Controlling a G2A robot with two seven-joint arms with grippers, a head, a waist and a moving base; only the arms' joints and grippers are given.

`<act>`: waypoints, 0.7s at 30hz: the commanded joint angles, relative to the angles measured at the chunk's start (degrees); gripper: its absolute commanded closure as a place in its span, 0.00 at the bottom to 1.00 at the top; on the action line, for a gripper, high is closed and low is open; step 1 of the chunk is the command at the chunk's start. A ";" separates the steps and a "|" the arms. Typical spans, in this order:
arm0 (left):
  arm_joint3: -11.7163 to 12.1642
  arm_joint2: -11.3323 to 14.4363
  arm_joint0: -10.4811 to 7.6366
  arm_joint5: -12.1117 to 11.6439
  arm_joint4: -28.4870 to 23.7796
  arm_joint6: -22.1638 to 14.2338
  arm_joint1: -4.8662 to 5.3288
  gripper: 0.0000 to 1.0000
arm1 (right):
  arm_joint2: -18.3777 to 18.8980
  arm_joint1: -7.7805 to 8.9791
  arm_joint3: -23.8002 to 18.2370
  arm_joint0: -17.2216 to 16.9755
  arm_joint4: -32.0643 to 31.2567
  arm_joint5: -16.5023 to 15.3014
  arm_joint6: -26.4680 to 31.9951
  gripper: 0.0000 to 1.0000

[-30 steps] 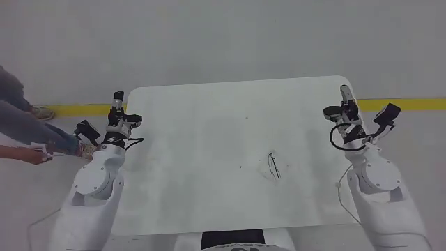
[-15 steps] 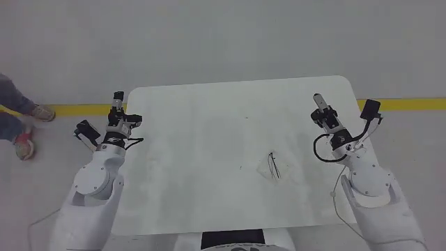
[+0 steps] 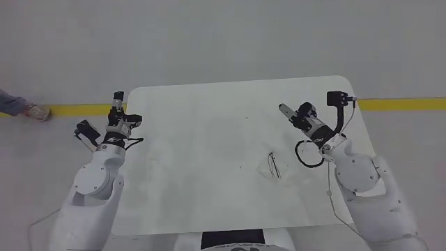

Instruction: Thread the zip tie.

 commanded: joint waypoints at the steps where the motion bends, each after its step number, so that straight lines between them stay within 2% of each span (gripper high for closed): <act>1: 0.00 0.00 0.00 0.00 0.00 0.00 0.00 0.00 | 0.07 -0.01 0.01 -0.03 0.17 0.04 -0.11 0.00; 13: 0.00 0.00 0.00 0.00 0.00 0.00 0.00 0.00 | 0.07 -0.01 0.01 -0.03 0.17 0.04 -0.11 0.00; 15: 0.00 0.00 0.00 0.00 0.00 0.00 0.00 0.00 | -0.18 0.36 -0.96 0.51 -6.67 -0.73 2.09 0.00; 18: 0.00 0.00 0.00 0.00 0.00 0.00 0.00 0.00 | -1.34 0.74 -2.85 1.16 -16.33 0.96 6.09 0.00; 21: 0.00 0.00 0.00 0.00 0.00 0.00 0.00 0.00 | -2.70 0.92 -4.19 1.82 -21.79 2.45 10.17 0.00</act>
